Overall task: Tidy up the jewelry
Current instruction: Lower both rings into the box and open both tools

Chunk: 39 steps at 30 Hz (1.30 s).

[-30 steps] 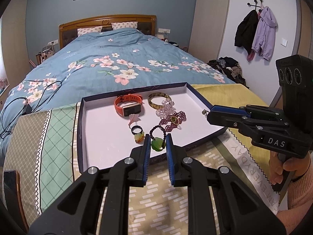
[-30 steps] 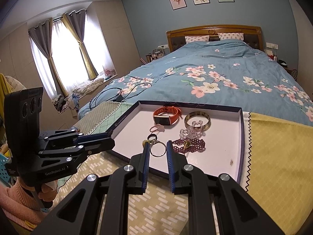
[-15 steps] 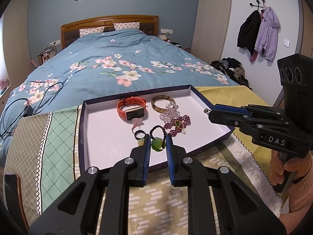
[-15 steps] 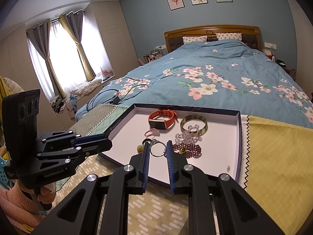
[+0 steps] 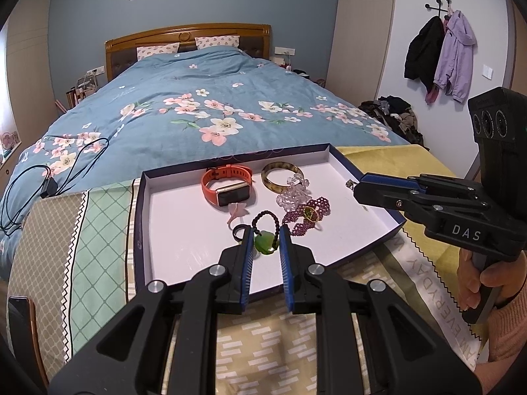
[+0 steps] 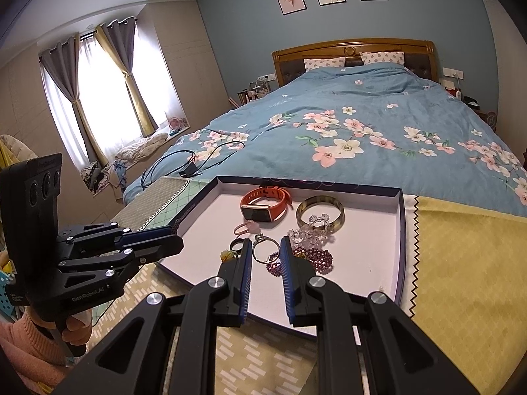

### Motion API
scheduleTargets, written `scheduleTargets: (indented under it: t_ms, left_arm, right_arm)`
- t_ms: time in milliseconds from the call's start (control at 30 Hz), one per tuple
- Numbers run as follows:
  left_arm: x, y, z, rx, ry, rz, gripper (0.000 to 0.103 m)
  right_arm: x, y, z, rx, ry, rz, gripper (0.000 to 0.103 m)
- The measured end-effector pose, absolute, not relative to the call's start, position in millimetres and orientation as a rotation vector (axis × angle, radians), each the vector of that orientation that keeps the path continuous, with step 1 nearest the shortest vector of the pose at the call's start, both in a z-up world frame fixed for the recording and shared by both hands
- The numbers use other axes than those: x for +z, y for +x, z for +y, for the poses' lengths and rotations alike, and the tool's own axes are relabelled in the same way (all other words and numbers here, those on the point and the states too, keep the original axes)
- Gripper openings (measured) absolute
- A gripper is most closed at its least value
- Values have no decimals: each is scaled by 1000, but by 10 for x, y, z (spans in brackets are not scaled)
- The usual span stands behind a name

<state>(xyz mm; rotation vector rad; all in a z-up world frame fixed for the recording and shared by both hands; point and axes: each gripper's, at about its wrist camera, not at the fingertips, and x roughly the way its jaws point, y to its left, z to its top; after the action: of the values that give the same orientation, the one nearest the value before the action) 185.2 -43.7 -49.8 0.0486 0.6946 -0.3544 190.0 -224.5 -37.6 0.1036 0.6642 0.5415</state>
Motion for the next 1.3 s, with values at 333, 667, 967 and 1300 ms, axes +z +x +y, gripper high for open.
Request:
scheduleTargets:
  t_ms: [333,667,967,1300]
  left_arm:
    - [-503,1933,-444,-340,55,696,16]
    - [-514,2019,-460,-332,57,699,16]
    - [-561,2139,-463,-313,65,712,16]
    - [-691,2320,-491,-292,66,749,16]
  right_arm:
    - [-398,1975,-2247,538,102,673,15]
    - [-449,2093,-2223,530,102,689,15]
    - [-508,2201,-2198,523,105,713,15]
    - [-582,2334,-2187,508,111,745,15]
